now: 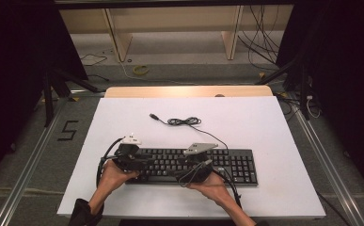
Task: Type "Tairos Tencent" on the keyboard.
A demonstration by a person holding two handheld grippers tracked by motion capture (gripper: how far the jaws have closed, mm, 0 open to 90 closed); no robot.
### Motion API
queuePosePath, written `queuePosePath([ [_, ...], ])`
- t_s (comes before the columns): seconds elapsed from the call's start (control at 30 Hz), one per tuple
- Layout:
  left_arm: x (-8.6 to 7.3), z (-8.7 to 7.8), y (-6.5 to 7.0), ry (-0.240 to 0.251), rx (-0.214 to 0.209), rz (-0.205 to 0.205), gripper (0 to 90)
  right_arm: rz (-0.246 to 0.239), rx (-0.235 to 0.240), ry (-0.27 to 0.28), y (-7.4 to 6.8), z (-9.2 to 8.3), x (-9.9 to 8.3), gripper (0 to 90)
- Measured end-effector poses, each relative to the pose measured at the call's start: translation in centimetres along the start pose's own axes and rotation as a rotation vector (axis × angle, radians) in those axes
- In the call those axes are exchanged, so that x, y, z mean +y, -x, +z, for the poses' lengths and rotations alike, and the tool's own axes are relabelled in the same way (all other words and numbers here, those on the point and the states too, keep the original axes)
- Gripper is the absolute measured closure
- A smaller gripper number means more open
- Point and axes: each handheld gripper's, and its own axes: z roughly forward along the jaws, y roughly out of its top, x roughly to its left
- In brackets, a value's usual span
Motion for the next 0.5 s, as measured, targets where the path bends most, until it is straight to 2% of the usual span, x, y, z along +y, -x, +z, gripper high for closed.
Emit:
queuePosePath([
  [0.03, 0.0, -0.1, 0.0, 0.004, -0.001, -0.008, 65.9, 0.000, 0.000, 0.000, 0.0, 0.0, 0.0, 37.5],
  [0.3, -0.3, -0.6, 0.1, 0.020, 0.005, -0.029, 47.6, 0.001, -0.007, -0.010, 0.2, 0.2, 0.1, 44.1],
  [0.5, -0.7, -1.2, 0.0, 0.043, 0.001, -0.041, 42.1, -0.001, -0.014, -0.019, 0.4, 0.3, 0.3, 51.6],
])
